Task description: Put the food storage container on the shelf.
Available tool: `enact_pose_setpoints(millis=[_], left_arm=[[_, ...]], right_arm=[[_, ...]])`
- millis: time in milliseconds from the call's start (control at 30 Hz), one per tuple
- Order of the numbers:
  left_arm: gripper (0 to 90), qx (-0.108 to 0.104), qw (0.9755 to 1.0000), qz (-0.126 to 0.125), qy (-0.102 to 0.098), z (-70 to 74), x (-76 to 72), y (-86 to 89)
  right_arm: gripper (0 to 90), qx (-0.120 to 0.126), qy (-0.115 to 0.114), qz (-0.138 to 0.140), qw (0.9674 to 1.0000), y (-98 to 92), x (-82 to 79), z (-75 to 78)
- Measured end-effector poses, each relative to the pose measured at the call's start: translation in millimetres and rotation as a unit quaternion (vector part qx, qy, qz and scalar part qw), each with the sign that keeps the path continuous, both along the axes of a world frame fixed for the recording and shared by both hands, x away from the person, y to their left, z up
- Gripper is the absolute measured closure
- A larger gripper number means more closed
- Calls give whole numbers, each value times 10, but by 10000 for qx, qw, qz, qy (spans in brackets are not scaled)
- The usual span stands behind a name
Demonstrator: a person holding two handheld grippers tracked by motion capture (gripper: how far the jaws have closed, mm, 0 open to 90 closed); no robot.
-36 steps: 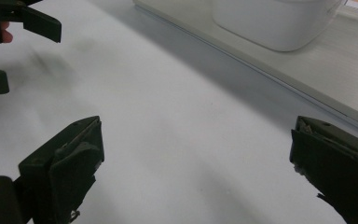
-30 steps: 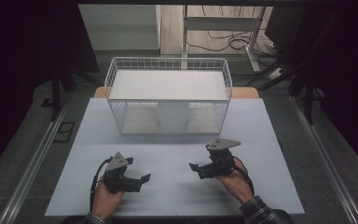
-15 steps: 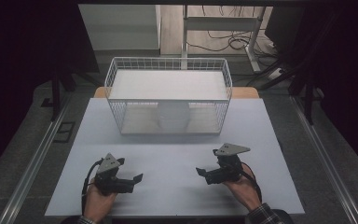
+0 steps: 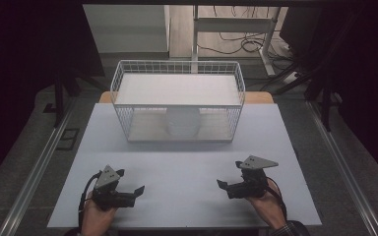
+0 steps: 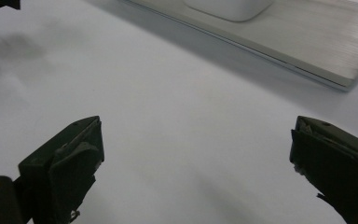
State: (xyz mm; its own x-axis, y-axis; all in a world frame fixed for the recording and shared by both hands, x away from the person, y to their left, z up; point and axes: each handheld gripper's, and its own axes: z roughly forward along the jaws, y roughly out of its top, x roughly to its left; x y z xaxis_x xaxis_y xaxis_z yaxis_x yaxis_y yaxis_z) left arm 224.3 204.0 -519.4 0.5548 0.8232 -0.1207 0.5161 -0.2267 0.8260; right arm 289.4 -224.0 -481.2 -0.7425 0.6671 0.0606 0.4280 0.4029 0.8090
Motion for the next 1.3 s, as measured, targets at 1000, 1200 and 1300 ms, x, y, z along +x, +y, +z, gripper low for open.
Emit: enact_pose_setpoints(millis=[1000,1200,1300], left_arm=[[24,-97,9989,446,-64,-33,-270,303],[21,-96,9991,420,31,-62,-278,313],[18,-106,9990,415,92,-76,-271,315]], right_arm=[[10,-76,-62,-1068,9942,-715,-381,-77],[8,-220,-1,-1133,9933,-759,-401,-124],[7,-250,33,-1141,9931,-766,-404,-132]])
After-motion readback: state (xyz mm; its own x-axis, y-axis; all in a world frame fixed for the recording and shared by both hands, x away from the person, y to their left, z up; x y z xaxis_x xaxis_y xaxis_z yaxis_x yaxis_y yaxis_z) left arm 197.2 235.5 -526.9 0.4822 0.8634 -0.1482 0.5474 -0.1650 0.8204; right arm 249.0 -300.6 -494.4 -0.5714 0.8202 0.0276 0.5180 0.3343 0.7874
